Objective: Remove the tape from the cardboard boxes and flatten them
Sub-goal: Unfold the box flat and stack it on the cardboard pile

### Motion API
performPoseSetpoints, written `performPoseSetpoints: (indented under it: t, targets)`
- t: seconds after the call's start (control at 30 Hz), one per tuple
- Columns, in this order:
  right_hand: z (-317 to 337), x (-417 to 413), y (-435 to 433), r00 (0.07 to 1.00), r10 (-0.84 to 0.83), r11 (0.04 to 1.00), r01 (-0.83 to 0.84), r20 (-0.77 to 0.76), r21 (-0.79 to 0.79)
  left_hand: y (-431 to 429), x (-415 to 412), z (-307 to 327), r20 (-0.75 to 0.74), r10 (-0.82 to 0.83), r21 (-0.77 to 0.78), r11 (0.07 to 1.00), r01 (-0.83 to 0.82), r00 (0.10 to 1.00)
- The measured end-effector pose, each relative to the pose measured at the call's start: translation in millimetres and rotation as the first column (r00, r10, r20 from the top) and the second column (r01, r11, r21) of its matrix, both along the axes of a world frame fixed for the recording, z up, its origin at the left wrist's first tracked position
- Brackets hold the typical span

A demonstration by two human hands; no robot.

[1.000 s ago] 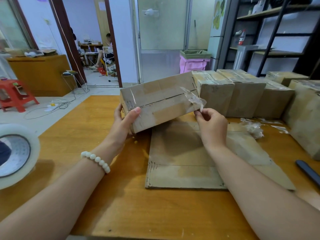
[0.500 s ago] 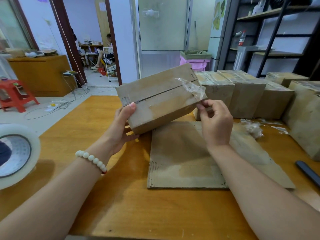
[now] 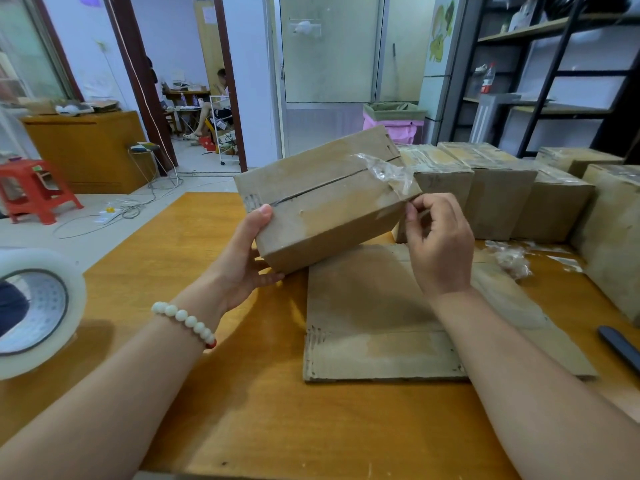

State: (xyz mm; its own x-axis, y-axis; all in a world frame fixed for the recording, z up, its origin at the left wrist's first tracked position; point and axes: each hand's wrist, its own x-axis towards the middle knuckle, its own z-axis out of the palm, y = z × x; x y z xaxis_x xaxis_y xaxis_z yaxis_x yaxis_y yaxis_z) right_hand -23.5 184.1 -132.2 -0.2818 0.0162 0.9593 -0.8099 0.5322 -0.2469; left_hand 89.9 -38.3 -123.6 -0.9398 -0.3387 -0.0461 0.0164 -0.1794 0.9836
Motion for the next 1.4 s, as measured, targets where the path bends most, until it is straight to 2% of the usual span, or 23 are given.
performPoseSetpoints:
  t: [0.13,0.33,0.63,0.93,1.13,1.4]
  targets:
    - [2.6,-0.7,2.3,0.997,-0.031,0.998,0.028,-0.066,-0.058,-0.1,0.0,-0.5,-0.005,-0.02,-0.003,1.0,0.02,1.0]
    - [3.5,-1.8,1.8,0.981,-0.103,0.995,0.104,-0.167,-0.003,-2.8,1.1,4.6,0.01,-0.034,0.033,0.999,0.034,0.999]
    - [4.7,-2.4,-2.5,0.979,-0.149,0.987,0.156,-0.14,0.041,2.6,2.4,4.5,0.014,-0.054,0.063,0.997,0.053,0.998]
    - [2.7,-3.8,-3.7,0.994,-0.044,0.998,0.048,-0.099,0.033,7.8,2.9,0.0,-0.048,-0.043,0.138,0.989,0.049,0.998]
    - [0.9,0.5,-1.4,0.998,0.053,0.998,-0.052,0.043,-0.025,6.0,1.6,-1.7,-0.052,-0.031,0.157,0.987,0.039,0.998]
    - [3.0,-2.1,1.4,0.999,-0.028,0.999,0.027,-0.043,-0.029,6.0,2.5,1.2,-0.037,-0.063,0.103,0.992,0.067,0.997]
